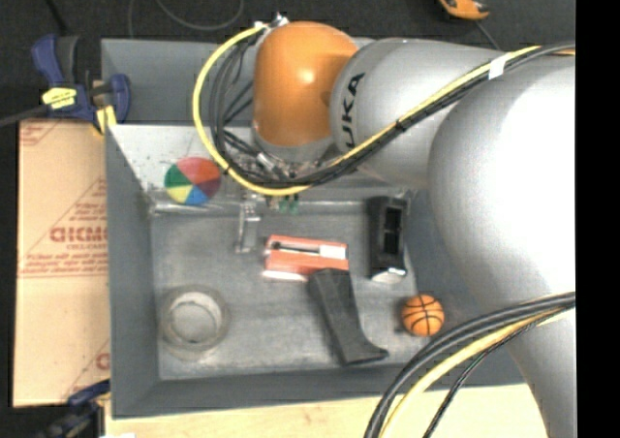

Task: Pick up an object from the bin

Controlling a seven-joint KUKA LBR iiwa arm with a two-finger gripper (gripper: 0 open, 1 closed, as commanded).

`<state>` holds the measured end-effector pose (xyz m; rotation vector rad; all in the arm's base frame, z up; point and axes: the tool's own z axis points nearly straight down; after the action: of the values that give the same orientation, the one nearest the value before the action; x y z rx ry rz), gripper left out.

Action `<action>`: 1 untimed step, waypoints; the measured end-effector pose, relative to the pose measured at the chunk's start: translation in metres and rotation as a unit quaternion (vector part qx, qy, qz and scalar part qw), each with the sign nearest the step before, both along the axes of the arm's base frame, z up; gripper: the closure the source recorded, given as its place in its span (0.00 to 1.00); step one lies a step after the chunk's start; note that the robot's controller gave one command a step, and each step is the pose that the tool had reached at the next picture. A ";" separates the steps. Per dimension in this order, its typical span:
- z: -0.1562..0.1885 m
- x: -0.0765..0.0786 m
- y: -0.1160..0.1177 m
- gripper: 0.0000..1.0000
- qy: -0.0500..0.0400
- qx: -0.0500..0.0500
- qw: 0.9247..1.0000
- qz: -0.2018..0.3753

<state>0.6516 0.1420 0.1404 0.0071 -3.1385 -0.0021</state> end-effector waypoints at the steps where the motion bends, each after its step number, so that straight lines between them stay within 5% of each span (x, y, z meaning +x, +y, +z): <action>1: 0.005 0.001 -0.001 0.00 -0.003 0.000 1.000 -0.001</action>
Offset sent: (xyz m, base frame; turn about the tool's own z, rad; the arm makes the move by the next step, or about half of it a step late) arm -0.0519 -0.1232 -0.0704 -0.2483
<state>0.6529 0.1414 0.1457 0.0038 -3.1452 -0.0035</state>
